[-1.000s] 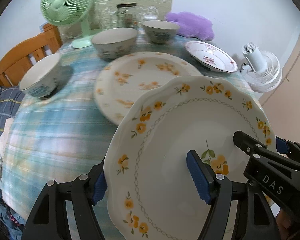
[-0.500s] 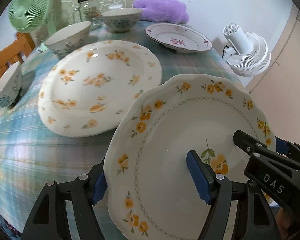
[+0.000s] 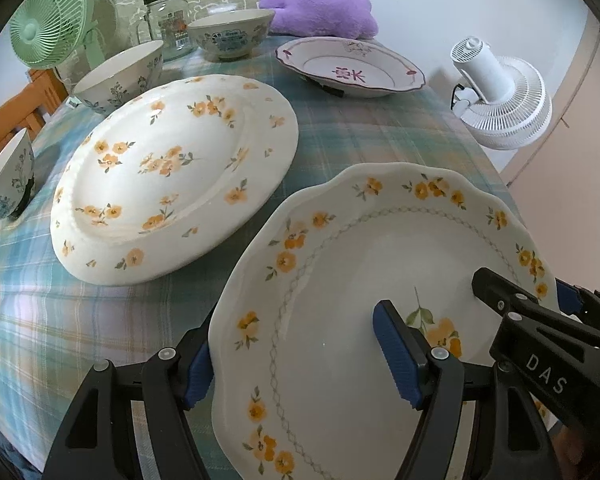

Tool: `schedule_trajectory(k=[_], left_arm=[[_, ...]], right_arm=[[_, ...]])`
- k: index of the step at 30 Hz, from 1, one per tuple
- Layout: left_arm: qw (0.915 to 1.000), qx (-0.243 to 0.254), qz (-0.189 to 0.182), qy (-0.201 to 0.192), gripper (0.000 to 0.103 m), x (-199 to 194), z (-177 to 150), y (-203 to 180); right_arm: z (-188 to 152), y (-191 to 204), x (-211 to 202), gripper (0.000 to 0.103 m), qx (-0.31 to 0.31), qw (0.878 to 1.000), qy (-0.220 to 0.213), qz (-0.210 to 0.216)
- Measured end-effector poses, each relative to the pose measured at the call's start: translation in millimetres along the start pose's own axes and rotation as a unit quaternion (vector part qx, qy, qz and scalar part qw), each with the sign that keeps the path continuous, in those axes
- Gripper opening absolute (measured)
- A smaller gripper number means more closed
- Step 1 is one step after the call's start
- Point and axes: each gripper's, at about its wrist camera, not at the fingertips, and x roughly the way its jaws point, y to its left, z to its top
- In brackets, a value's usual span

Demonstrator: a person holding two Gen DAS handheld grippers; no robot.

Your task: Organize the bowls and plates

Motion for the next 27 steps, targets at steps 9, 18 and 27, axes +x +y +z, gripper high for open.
schedule_trajectory(k=[9,18,27], left_arm=[[0.9999,-0.002,-0.007,0.011,0.076,-10,9,3],[0.9999,0.005,-0.011,0.004,0.087,-32,15,23],[0.9989,0.032,-0.016,-0.028,0.091,-60,26,62]], right_arm=[[2,-2,-7,0.066,-0.001,1.0,0.024,0.012],[13,5,-42,0.084,0.006,1.0,-0.02,-0.021],[22,56,-76,0.083,0.009,0.998,-0.065,0.008]])
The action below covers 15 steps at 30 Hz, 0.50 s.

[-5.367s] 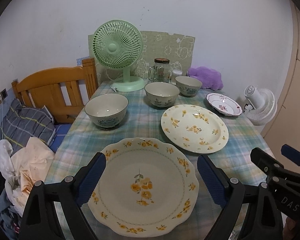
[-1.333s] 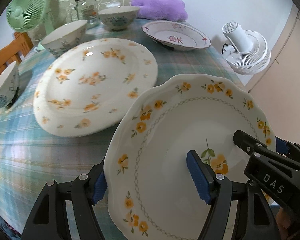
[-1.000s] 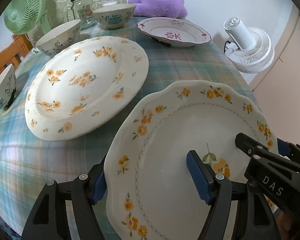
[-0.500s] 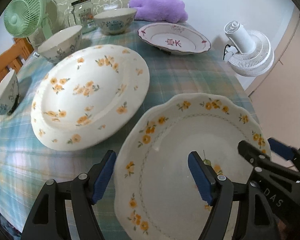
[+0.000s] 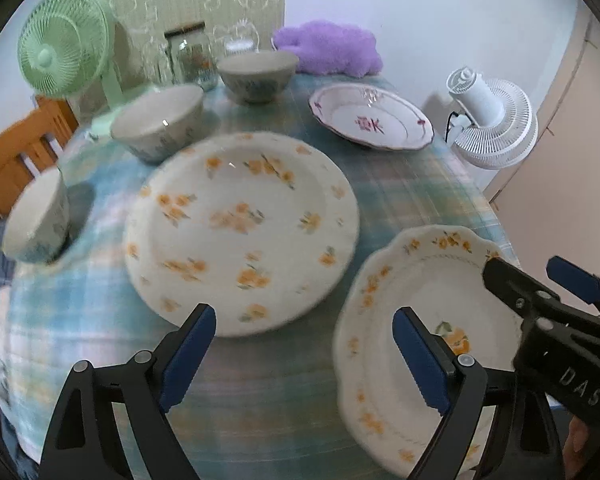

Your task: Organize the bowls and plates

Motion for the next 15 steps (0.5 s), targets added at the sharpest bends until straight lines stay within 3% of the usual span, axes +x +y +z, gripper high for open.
schedule_trajectory(k=[5,15], left_arm=[[0.9999,0.009,-0.002,-0.01,0.091,-11,6,35],[0.9998,0.002,-0.002,-0.02,0.09,-12,28,93]], right_arm=[[5,45,-5,0.083,0.008,1.0,0.01,0.007],[23,111,-11,0.084,0.012,0.999,-0.028,-0.013]])
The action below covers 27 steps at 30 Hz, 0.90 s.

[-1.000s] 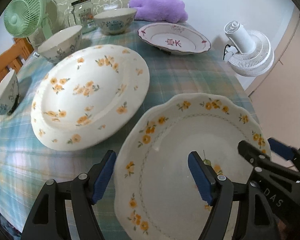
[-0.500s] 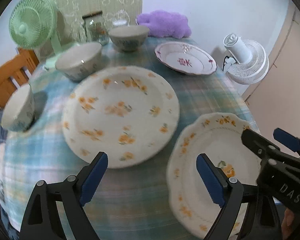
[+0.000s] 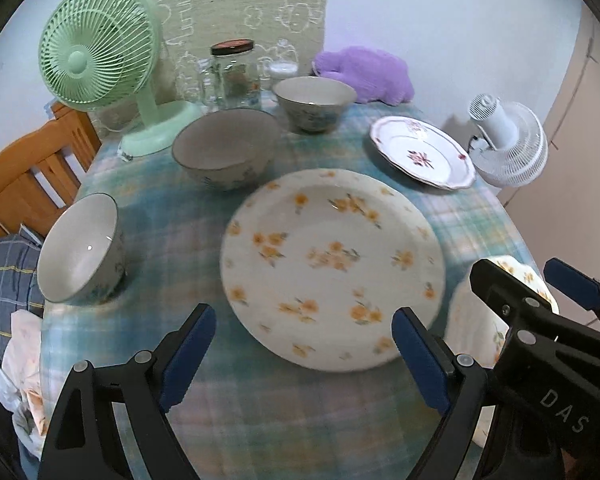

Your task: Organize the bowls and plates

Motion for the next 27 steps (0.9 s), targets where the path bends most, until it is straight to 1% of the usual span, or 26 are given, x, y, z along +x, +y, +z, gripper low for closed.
schedule_trajectory(k=[4,9,14,17,23,27], left_arm=[[0.9998,-0.015,0.006,-0.007,0.09,10,13,14],[0.9989,-0.041,0.02,-0.002,0.089,38,27,27],[0.9975,-0.058,0.032,0.022,0.087,72,34,35],[0.9968,-0.061,0.039,0.034,0.087,85,35,34],[0.9954,-0.066,0.044,0.053,0.085,107,36,30],[0.9946,-0.069,0.045,0.064,0.079,117,36,28]], right_arm=[[14,12,9,0.084,-0.001,1.0,-0.006,-0.002],[31,23,38,0.084,-0.013,1.0,-0.005,0.0],[40,27,80,0.083,-0.012,1.0,0.017,0.004],[43,27,99,0.083,-0.011,0.999,0.032,0.008],[42,22,126,0.083,-0.013,0.998,0.053,0.009],[42,20,139,0.079,-0.012,0.998,0.066,0.012]])
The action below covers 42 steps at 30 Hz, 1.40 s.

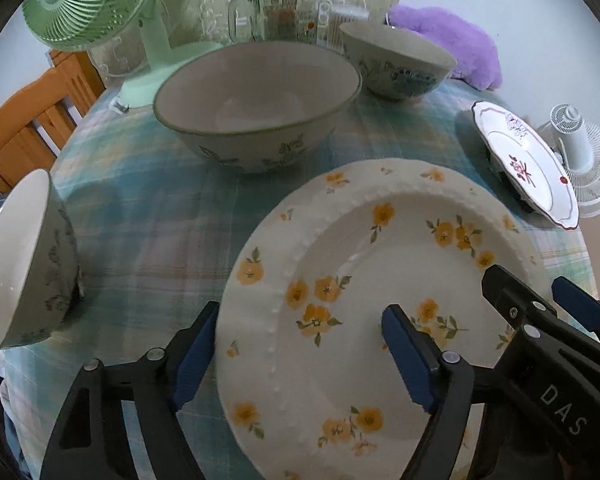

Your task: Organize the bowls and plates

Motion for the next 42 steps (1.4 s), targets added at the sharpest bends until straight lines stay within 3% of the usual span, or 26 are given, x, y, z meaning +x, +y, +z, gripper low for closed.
schedule_trajectory(k=[4,10,18,22,34,37,42], left_arm=[[1.0,0.004,0.004,-0.003,0.08,1,-2,-1],[0.9999,0.01,0.006,0.0,0.075,-1,-2,1],[0.9996,0.005,0.022,0.017,0.075,-11,-16,24],[0.9987,0.001,0.031,0.039,0.071,-18,-26,38],[0.9985,0.003,0.033,0.043,0.07,-24,-39,49],[0.9988,-0.012,0.02,0.043,0.069,-23,-36,54],[0.9991,-0.009,0.027,0.033,0.072,-23,-38,52]], right_arm=[[1,-2,7,0.078,0.006,1.0,0.013,0.02],[1,2,5,0.077,-0.003,1.0,0.012,0.012],[-13,22,-6,0.077,-0.028,0.998,0.03,0.045],[-23,29,-12,0.071,-0.046,0.996,0.042,0.059],[-34,42,-14,0.067,-0.079,0.995,0.037,0.057],[-35,46,-11,0.06,-0.107,0.993,0.042,0.042],[-36,51,-9,0.059,-0.114,0.992,0.039,0.021]])
